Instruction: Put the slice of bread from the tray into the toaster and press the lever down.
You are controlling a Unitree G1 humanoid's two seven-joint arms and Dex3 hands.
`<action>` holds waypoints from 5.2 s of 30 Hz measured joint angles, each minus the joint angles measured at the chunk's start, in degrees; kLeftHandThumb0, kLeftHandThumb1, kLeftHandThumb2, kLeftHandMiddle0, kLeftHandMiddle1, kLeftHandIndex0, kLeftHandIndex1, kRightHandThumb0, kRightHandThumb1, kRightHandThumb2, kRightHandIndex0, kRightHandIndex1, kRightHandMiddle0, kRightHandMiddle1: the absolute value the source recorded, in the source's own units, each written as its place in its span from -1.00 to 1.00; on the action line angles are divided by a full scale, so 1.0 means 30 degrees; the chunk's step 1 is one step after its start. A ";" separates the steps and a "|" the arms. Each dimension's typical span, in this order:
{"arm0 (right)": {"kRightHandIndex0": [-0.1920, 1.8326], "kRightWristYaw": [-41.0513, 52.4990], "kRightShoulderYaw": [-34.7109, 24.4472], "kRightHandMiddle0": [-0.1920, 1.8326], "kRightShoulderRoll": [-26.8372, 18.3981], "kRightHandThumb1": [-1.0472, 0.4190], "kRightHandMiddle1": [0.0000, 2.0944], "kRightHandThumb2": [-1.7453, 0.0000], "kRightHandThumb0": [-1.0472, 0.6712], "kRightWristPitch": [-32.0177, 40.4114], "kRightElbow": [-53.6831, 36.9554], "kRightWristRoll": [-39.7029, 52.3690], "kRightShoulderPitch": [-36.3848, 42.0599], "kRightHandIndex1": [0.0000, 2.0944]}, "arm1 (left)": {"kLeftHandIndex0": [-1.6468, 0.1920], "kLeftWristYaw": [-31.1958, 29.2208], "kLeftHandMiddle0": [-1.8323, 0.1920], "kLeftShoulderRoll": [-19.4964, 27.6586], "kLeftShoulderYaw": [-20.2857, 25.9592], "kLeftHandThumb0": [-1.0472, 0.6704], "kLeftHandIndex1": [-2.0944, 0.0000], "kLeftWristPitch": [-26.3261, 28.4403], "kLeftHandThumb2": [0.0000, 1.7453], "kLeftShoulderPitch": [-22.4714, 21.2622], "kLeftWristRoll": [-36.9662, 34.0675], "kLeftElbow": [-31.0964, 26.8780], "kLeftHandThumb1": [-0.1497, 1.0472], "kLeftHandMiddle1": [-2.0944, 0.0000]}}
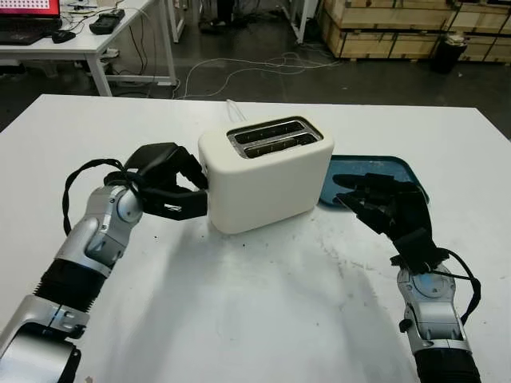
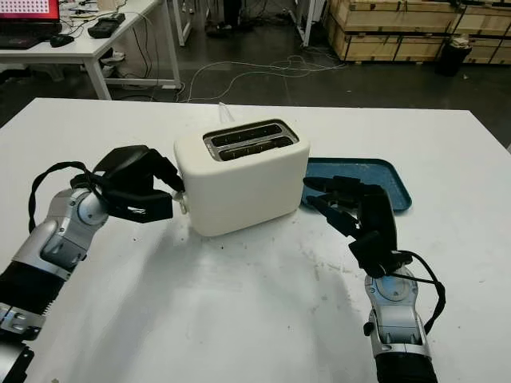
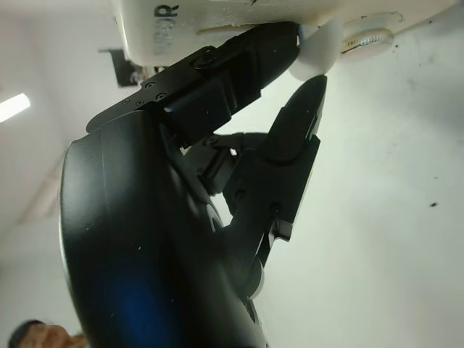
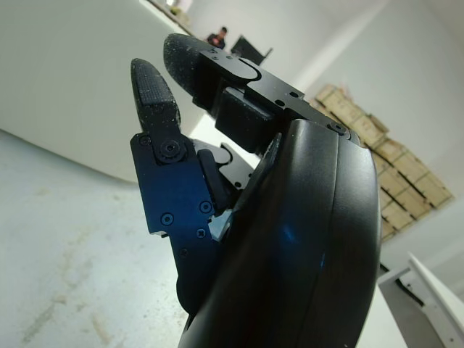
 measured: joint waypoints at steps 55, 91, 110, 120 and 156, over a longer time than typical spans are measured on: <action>0.20 0.0056 0.0091 0.32 -0.0035 -0.72 -1.00 1.00 -0.22 -0.0002 0.0022 -0.0003 0.0012 -0.38 | -0.47 0.2247 0.01 -0.1316 -0.0266 -0.03 0.99 0.2082 -0.99 0.0233 -0.1064 0.1061 0.75 0.00; 0.20 0.0219 0.0236 0.31 -0.0084 -0.72 -1.00 1.00 -0.24 -0.0004 0.0206 0.0006 -0.0106 -0.42 | -0.51 0.1394 0.00 0.0348 0.3919 -0.12 0.97 0.0976 -1.00 0.4852 -0.2562 -0.7694 0.68 -0.21; 0.09 0.2455 -0.1477 0.18 -0.2235 -0.69 -1.00 1.00 -0.34 0.0092 0.4563 0.2460 -0.5539 -0.55 | -0.38 0.1915 0.16 -0.0097 0.7441 -0.14 1.00 -0.0475 -0.99 0.5553 -0.5123 -0.9340 0.69 -0.15; 0.15 0.4401 -0.1256 0.16 -0.4784 -0.65 -1.00 1.00 -0.39 -0.0199 0.9020 0.2063 -1.0287 -0.82 | -0.45 -0.0554 0.08 0.2176 0.8004 -0.19 0.96 0.0629 -1.00 0.4266 -0.5608 -0.9439 0.59 -0.05; 0.11 0.3678 0.3559 0.11 -0.7425 -0.66 -1.00 1.00 -0.44 -0.0496 0.9834 -0.5343 -1.4193 -0.80 | -0.44 -0.3668 0.02 0.4400 0.4839 -0.20 0.97 0.1440 -1.00 -0.0600 -0.3257 -0.5865 0.54 0.11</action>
